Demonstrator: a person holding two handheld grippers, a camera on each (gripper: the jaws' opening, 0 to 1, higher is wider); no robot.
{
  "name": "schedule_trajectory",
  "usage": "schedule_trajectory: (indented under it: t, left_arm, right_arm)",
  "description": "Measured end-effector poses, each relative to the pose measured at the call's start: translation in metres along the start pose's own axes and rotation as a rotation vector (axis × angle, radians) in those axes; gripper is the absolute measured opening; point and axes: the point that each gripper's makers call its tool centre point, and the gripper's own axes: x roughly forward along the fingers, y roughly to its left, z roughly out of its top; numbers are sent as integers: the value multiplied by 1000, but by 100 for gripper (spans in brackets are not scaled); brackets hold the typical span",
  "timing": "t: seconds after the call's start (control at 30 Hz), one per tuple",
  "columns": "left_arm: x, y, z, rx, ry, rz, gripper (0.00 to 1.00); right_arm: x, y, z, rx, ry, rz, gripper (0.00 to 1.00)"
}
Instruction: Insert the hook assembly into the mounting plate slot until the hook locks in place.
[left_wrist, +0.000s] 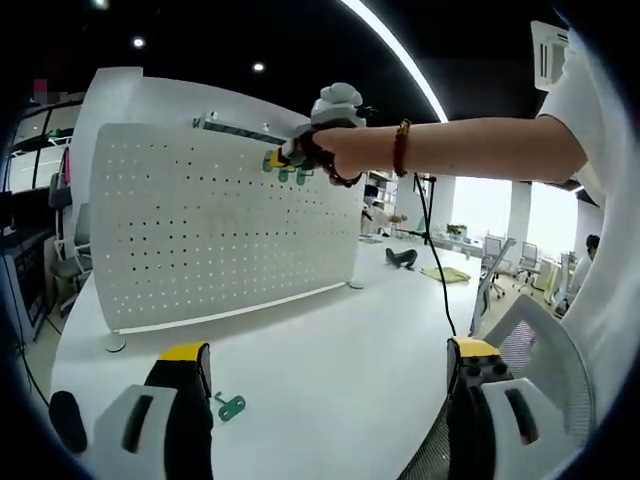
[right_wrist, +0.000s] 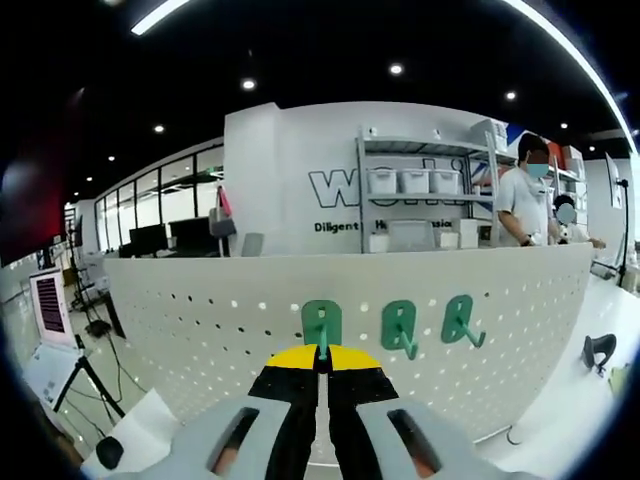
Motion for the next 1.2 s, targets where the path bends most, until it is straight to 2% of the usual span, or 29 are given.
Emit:
schedule_trajectory:
  t: [0.27, 0.37, 0.83, 1.03, 1.2]
  left_arm:
    - [-1, 3, 0, -8, -5, 7, 100]
    - [-1, 5, -2, -10, -2, 14, 100]
    - [1, 8, -4, -21, -6, 17, 99]
    - [-3, 12, -6, -21, 3, 27, 100]
    - [-4, 14, -6, -28, 2, 39, 100]
  right_arm:
    - [11, 1, 1, 4, 13, -5, 1]
    - [14, -2, -1, -23, 27, -18, 1]
    - [19, -7, -6, 19, 50, -35, 1]
    - [22, -4, -8, 5, 50, -52, 1]
    - [21, -4, -9, -51, 39, -73, 1]
